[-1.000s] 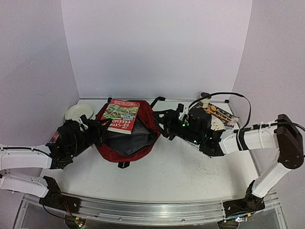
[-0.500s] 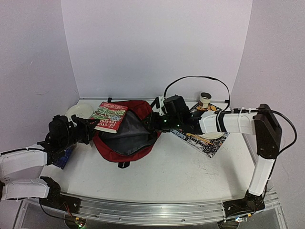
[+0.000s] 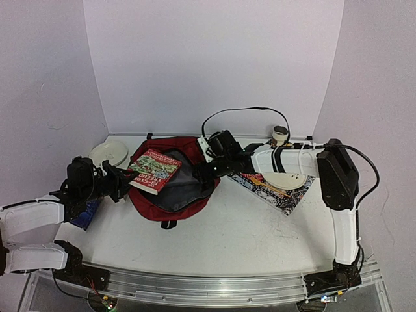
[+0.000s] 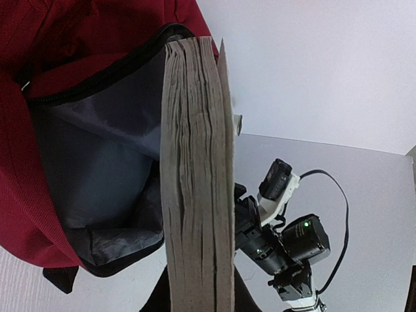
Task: Pack the student bag
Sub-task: Adjust the student bag at the center of the board.
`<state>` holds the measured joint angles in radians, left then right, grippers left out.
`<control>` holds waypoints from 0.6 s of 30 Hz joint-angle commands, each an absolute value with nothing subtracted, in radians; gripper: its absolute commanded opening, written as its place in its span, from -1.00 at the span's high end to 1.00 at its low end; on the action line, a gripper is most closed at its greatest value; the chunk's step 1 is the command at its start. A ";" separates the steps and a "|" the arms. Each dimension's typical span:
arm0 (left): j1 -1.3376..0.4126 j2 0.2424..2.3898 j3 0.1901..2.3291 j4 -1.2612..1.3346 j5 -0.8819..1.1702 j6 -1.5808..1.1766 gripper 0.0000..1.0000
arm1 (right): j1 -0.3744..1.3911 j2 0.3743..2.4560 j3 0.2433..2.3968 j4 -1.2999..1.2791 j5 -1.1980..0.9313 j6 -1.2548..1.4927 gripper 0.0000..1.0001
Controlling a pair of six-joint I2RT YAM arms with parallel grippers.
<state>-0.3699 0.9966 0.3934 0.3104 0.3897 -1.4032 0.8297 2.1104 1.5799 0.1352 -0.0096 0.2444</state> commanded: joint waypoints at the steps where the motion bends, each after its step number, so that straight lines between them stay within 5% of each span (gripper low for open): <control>1: -0.362 0.976 0.479 0.307 0.432 -1.333 1.00 | 0.814 2.158 1.639 0.016 0.076 0.202 -0.17; 7: -0.362 0.949 0.547 0.135 0.392 -1.231 1.00 | 0.812 2.152 1.589 -0.063 0.132 0.305 -0.26; 11: -0.362 0.921 0.573 0.071 0.384 -1.208 1.00 | 0.812 2.137 1.543 -0.075 0.142 0.351 -0.10; 18: -0.362 0.829 0.526 0.027 0.399 -1.266 1.00 | 0.842 2.068 1.449 -0.084 0.122 0.438 0.78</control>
<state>-0.3664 0.8971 0.5046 0.0125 0.3887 -1.2554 0.8149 2.1557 1.5013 -0.0208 0.1011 0.3663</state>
